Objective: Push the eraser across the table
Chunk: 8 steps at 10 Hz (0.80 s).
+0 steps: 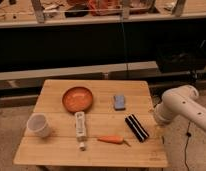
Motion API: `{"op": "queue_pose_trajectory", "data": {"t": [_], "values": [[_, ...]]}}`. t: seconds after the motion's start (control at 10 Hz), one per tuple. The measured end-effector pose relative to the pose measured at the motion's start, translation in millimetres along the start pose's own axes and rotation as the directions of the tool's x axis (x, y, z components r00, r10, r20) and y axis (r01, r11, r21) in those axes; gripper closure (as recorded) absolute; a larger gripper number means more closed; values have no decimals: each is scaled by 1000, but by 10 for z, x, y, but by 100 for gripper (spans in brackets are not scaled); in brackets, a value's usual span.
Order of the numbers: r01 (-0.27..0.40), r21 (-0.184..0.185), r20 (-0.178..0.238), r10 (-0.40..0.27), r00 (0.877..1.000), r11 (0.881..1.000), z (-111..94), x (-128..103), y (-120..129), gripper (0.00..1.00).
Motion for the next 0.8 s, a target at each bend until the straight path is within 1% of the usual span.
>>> {"op": "queue_pose_trajectory", "data": {"t": [0.8], "values": [[18, -13, -8, -18, 1000, 1000, 107, 24, -13, 20]]}}
